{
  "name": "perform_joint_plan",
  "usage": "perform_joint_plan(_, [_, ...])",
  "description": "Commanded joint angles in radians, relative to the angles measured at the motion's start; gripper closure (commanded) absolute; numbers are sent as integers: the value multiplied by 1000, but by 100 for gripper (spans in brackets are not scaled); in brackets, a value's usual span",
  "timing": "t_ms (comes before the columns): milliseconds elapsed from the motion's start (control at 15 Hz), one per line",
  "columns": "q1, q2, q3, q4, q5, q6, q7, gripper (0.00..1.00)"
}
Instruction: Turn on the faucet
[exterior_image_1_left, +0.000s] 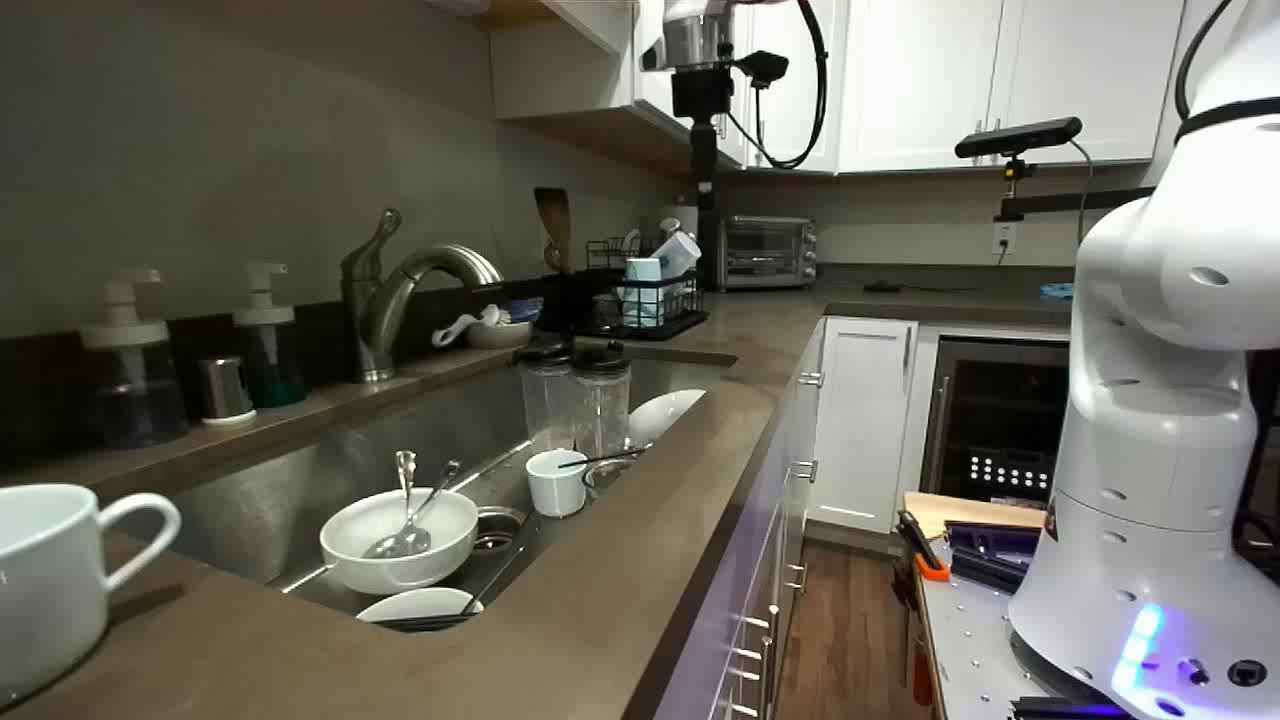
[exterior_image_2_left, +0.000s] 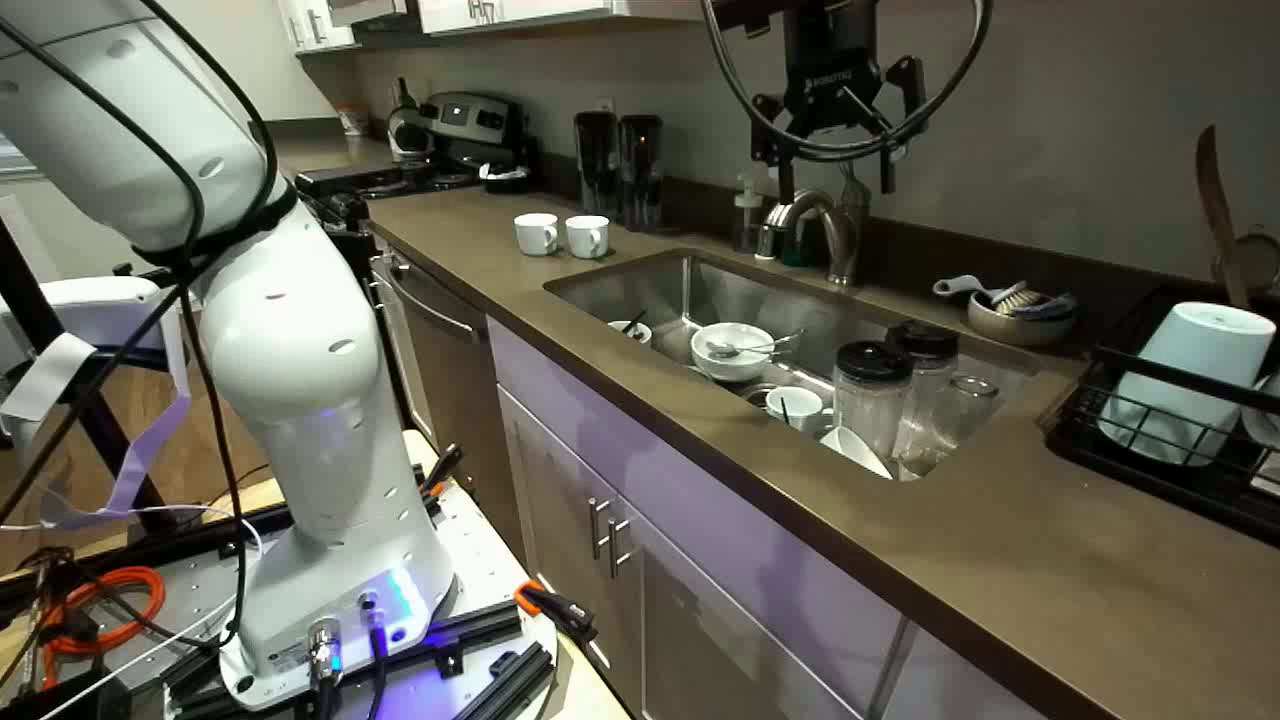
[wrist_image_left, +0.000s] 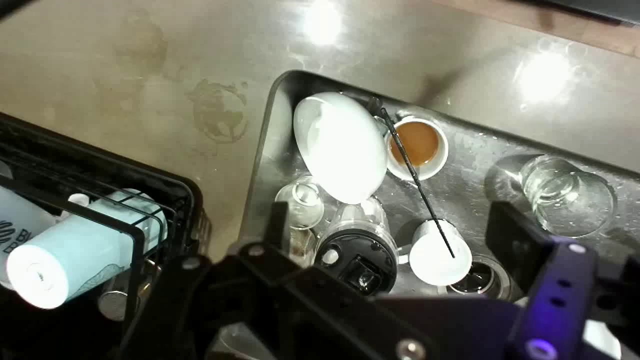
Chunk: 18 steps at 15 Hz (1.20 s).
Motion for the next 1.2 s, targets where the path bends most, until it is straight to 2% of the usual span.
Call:
perform_joint_plan(0, [-3, 1, 3, 2, 1, -1, -1, 0])
perform_joint_plan(467, [-3, 1, 3, 2, 1, -1, -1, 0])
perform_joint_plan(800, [47, 87, 18, 25, 78, 35, -30, 0])
perform_joint_plan(933, [69, 135, 32, 40, 118, 75, -33, 0])
perform_joint_plan(1067, [78, 173, 45, 44, 153, 174, -6, 0])
perform_joint_plan(1133, [78, 180, 51, 26, 165, 261, 3, 0])
